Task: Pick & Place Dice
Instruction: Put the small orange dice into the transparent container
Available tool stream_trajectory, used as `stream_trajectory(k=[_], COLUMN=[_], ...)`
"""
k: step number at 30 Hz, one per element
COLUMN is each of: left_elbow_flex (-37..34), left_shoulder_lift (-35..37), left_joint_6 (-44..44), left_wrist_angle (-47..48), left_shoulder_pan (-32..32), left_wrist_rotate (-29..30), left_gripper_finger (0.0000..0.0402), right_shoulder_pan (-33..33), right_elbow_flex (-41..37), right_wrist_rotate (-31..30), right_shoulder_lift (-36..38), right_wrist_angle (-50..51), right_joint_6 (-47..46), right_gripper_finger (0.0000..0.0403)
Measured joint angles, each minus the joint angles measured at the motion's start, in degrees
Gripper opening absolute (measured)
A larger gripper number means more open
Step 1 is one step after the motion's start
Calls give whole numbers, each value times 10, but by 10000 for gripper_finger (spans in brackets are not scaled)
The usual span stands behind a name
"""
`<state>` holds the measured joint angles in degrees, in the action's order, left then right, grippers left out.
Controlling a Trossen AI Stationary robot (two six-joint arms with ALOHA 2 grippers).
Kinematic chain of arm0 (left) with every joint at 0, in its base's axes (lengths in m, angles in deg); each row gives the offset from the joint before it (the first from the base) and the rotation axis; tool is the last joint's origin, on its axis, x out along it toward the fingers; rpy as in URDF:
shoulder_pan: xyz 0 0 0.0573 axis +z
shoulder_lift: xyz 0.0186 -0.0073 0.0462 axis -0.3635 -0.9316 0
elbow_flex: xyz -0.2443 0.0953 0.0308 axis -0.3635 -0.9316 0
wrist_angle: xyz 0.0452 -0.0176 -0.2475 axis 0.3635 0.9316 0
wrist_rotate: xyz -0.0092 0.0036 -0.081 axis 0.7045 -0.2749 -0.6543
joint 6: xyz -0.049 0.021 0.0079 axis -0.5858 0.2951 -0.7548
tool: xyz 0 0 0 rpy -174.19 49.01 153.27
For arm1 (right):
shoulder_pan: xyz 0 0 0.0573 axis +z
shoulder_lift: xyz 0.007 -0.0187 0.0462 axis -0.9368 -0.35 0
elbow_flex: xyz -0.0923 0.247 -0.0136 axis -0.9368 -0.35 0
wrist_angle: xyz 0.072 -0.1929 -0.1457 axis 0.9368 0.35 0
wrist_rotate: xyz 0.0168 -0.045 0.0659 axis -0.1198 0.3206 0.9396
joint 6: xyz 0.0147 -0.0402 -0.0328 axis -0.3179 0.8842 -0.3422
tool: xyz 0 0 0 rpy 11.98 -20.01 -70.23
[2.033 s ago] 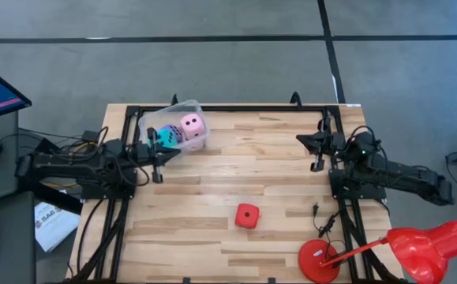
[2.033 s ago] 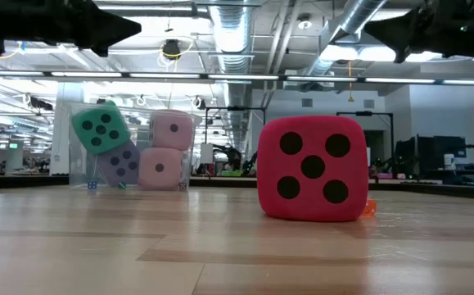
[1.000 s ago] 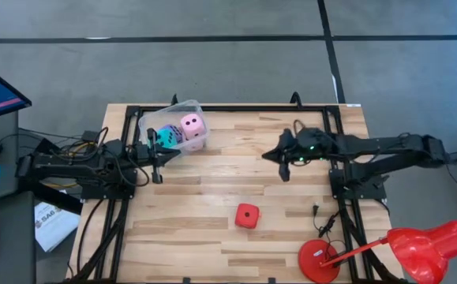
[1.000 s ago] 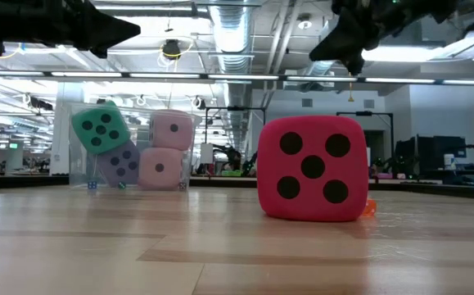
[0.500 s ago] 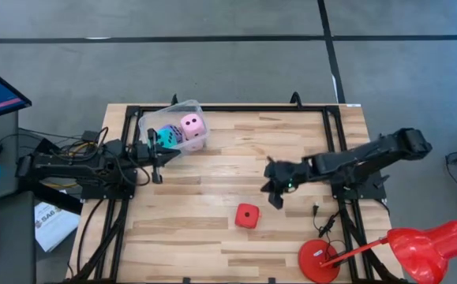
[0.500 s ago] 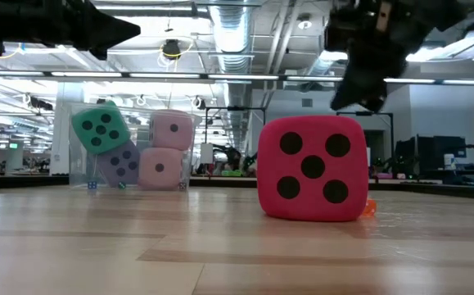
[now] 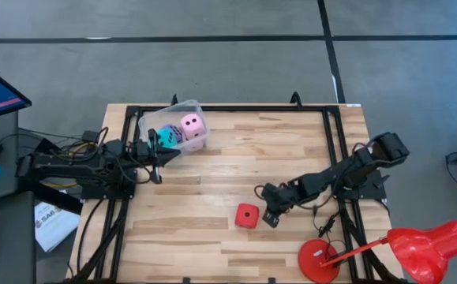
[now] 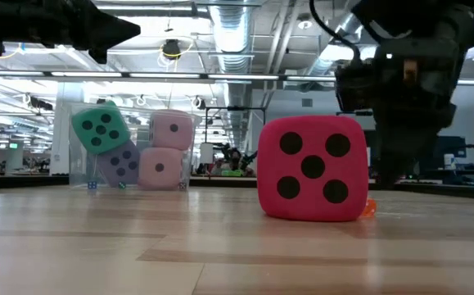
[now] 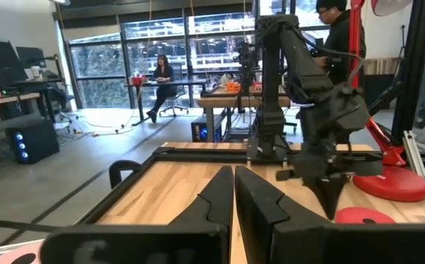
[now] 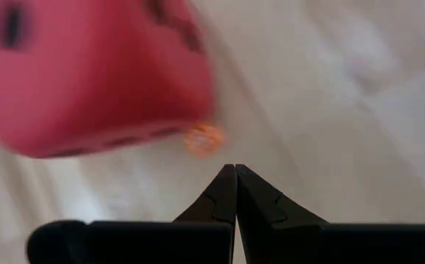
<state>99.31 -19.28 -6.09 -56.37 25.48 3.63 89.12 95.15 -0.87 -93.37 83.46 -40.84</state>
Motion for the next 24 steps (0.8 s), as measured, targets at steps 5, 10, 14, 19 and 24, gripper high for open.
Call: stream_trajectory(k=[5,10,14,19,24], left_elbow_flex=[0,0,0,0,0], left_shoulder_lift=[0,0,0,0,0], left_joint_6=[2,2,2,2,2], left_wrist_angle=[0,0,0,0,0], left_shoulder_pan=[0,0,0,0,0], left_wrist_rotate=[0,0,0,0,0], left_gripper_finger=[6,6,6,6,6], right_shoulder_pan=[6,5,3,-10,-23], right_elbow_flex=[0,1,1,1,1], right_wrist_rotate=[0,17,17,15,14], right_shoulder_lift=[-8,-7,-8,-8,-8], right_wrist_angle=[-75,-106,-125,-184,-198], right_joint_6=[0,3,7,45,62], right_gripper_finger=[0,0,0,0,0])
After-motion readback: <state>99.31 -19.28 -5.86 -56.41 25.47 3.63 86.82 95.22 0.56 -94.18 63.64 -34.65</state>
